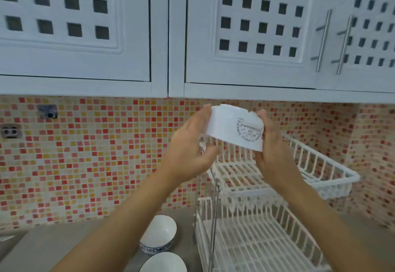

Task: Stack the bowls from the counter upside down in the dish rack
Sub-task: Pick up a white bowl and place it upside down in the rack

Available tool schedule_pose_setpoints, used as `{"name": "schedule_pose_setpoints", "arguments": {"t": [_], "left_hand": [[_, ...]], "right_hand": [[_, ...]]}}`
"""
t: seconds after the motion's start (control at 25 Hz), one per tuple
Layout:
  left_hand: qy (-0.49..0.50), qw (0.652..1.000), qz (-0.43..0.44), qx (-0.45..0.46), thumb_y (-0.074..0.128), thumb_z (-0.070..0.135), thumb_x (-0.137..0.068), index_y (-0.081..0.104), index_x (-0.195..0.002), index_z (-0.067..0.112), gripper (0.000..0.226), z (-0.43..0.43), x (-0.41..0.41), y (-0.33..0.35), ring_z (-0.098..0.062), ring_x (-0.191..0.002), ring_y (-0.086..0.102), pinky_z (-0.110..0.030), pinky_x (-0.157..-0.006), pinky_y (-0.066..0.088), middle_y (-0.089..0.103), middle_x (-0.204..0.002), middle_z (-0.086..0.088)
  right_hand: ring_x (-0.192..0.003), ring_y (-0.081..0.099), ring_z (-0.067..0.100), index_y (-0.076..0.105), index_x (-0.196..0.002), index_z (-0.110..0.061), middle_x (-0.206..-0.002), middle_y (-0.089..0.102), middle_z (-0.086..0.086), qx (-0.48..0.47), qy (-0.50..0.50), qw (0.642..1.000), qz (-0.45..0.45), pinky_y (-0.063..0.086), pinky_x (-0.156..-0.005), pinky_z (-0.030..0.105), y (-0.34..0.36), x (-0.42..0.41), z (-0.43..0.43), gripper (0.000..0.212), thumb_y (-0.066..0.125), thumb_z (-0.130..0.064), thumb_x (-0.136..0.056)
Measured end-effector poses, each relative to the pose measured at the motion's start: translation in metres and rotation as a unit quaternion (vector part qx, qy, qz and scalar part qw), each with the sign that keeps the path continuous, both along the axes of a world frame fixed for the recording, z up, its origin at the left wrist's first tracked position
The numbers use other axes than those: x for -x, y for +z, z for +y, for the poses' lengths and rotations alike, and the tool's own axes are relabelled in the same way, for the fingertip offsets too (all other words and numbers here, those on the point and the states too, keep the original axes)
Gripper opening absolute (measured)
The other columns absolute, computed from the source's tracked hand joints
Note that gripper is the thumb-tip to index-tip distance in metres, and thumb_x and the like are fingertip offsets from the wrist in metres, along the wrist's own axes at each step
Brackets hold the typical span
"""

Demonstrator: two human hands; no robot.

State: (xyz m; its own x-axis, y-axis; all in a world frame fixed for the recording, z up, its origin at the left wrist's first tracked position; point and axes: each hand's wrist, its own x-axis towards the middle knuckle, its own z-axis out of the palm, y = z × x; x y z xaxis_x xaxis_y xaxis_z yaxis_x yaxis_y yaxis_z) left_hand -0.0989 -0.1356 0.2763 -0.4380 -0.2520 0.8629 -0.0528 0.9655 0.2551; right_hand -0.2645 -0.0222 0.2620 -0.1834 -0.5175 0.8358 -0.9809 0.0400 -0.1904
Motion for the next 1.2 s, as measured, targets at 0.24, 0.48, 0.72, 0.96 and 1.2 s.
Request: {"name": "schedule_pose_setpoints", "arguments": {"t": [0.24, 0.48, 0.72, 0.96, 1.2], "left_hand": [[-0.024, 0.978, -0.174, -0.11, 0.044, 0.06, -0.086, 0.015, -0.145, 0.041, 0.069, -0.002, 0.078, 0.007, -0.02, -0.144, 0.024, -0.053, -0.113, 0.026, 0.017, -0.159, 0.005], [0.032, 0.958, -0.232, -0.164, 0.059, 0.053, -0.081, 0.032, -0.139, 0.031, 0.067, -0.022, 0.136, -0.007, -0.017, -0.104, 0.055, -0.035, -0.082, 0.057, 0.046, -0.137, -0.002], [0.112, 0.914, -0.333, -0.201, 0.071, 0.041, -0.078, 0.033, -0.135, 0.025, 0.071, -0.037, 0.169, -0.024, -0.024, -0.117, 0.04, -0.038, -0.098, 0.039, 0.032, -0.143, -0.006], [0.187, 0.867, -0.412, -0.208, 0.078, 0.052, -0.064, 0.015, -0.145, 0.029, 0.105, -0.054, 0.185, -0.044, -0.032, -0.131, 0.04, -0.048, -0.108, 0.037, 0.03, -0.151, -0.01], [0.218, 0.833, -0.479, -0.171, 0.073, 0.055, -0.069, 0.018, -0.149, 0.02, 0.103, -0.054, 0.191, -0.05, -0.03, -0.135, 0.034, -0.043, -0.11, 0.033, 0.025, -0.15, -0.009]], "right_hand": [[-0.076, 0.061, 0.031, 0.007, -0.148, -0.008, -0.15, 0.026, 0.024, -0.101, -0.037, 0.989, 0.103, 0.045, -0.051, 0.035, -0.001, 0.084, -0.002, 0.082, 0.055, 0.007, -0.084], [-0.125, 0.041, 0.017, -0.001, -0.149, -0.025, -0.153, 0.017, -0.003, -0.294, 0.131, 0.947, -0.01, 0.042, -0.095, 0.027, -0.006, 0.165, -0.019, 0.091, 0.064, -0.031, -0.085], [-0.14, 0.022, 0.016, -0.007, -0.147, -0.034, -0.158, 0.001, -0.01, -0.442, 0.165, 0.881, -0.028, 0.031, -0.11, 0.036, -0.018, 0.192, -0.062, 0.097, 0.053, -0.066, -0.079], [-0.145, 0.011, 0.02, -0.013, -0.148, -0.02, -0.158, -0.013, -0.006, -0.466, 0.178, 0.867, -0.004, 0.021, -0.115, 0.035, -0.04, 0.2, -0.086, 0.108, 0.064, -0.052, -0.081], [-0.142, 0.019, 0.022, -0.006, -0.149, -0.017, -0.158, -0.006, -0.005, -0.472, 0.173, 0.864, 0.031, 0.027, -0.115, 0.037, -0.046, 0.203, -0.091, 0.111, 0.069, -0.053, -0.076]]}}
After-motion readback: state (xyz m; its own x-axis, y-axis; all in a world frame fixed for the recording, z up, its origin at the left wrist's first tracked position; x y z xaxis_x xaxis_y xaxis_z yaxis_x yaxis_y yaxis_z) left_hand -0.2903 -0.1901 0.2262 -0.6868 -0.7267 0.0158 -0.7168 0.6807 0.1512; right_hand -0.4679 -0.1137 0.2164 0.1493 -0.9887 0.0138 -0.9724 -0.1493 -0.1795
